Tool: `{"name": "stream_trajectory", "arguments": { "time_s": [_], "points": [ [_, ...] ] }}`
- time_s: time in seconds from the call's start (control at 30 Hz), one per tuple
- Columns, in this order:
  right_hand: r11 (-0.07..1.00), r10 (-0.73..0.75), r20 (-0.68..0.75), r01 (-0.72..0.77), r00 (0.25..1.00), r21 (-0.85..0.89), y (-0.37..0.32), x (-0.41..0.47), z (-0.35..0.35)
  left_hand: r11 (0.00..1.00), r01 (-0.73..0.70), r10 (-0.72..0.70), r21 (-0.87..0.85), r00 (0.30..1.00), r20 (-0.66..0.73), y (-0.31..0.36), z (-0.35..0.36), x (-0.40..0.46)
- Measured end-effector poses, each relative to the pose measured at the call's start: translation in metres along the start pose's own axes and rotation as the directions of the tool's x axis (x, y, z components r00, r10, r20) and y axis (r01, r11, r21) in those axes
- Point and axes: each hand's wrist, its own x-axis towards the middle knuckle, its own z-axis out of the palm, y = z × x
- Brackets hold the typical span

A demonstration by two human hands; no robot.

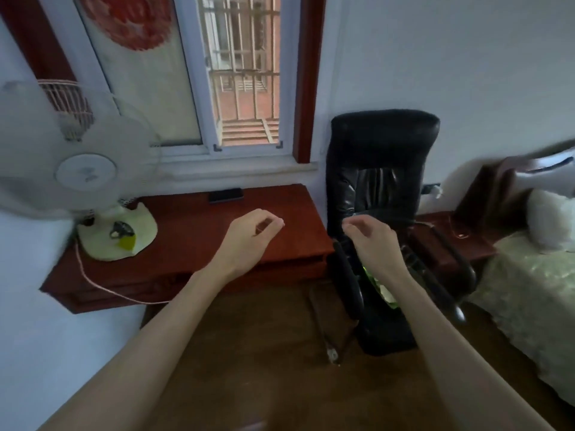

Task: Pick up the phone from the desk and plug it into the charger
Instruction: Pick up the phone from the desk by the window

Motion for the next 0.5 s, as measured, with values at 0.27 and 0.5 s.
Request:
{"name": "stream_trajectory", "arguments": {
  "time_s": [0.27,0.5],
  "points": [
    [0.997,-0.075,0.289,0.078,0.955,0.001,-0.007,0.090,0.113,0.979,0.181,-0.165,0.099,0.975,-0.146,-0.102,-0.035,0.034],
    [0.991,-0.066,0.360,0.103,0.931,-0.084,-0.020,0.177,0.197,0.963,0.269,-0.264,-0.006,0.938,-0.226,-0.187,-0.068,0.114]
  ]
}}
